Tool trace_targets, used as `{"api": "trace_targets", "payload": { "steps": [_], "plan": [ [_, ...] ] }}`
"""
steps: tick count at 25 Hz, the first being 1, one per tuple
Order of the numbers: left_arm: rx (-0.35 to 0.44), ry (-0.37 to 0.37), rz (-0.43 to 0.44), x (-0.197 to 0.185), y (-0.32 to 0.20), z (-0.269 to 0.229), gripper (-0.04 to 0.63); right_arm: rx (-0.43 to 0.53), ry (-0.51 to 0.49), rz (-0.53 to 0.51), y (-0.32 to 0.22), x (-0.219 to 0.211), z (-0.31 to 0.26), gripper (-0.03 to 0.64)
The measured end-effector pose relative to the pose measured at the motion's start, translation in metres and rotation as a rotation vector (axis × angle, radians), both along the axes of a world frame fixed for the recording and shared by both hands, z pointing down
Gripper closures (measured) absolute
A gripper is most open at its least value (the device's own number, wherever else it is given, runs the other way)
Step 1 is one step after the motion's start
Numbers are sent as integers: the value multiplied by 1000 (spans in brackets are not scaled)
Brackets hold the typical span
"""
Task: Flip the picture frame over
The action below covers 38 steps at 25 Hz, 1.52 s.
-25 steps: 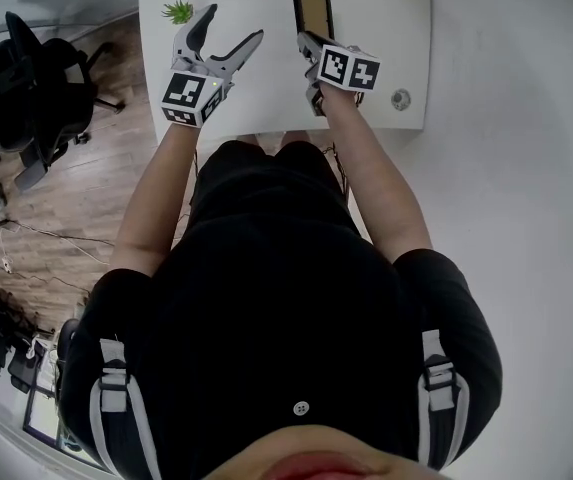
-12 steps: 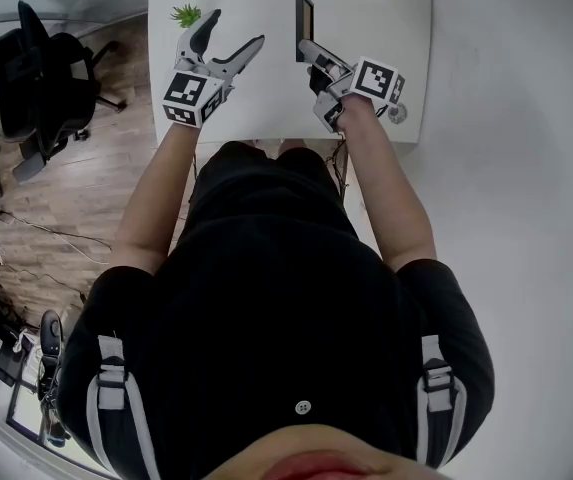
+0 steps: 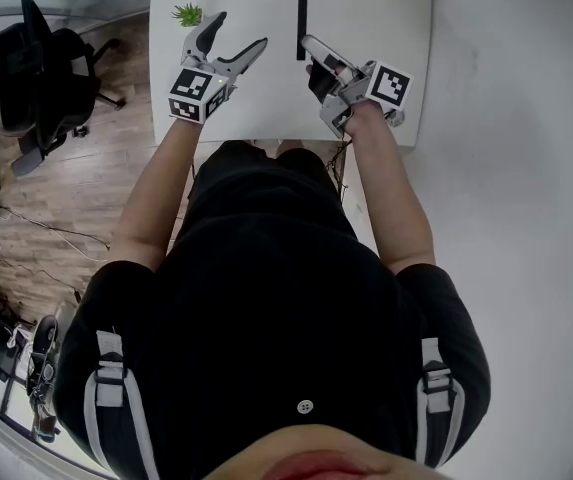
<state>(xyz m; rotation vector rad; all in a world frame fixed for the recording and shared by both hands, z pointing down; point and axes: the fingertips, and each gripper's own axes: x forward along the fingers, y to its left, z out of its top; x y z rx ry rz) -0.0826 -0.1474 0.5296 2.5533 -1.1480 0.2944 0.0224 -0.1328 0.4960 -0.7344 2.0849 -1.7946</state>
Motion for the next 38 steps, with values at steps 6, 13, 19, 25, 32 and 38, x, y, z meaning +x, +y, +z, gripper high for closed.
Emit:
{"api": "trace_targets", "payload": {
  "steps": [6,13,19,25,32,38],
  "plan": [
    [7,-17,18,16,11,3,215,24,-56,4,0,2,-17,568],
    [41,-32,29,38,25,2,215,40,-86,47,-12,3,-26,568],
    [70,-44,47,50,30,0,215,42,-121,68,-22,-3,-31,568],
    [92,-47,26,49,24,0,215,52,-159,69,-27,-17,-38,568],
    [171,-89,-18,57,17,-12,223,60,-214,104,-29,-21,-53,568],
    [216,-142,-44,61,17,-18,456,60,-239,92,-27,-26,-62,568]
  ]
}}
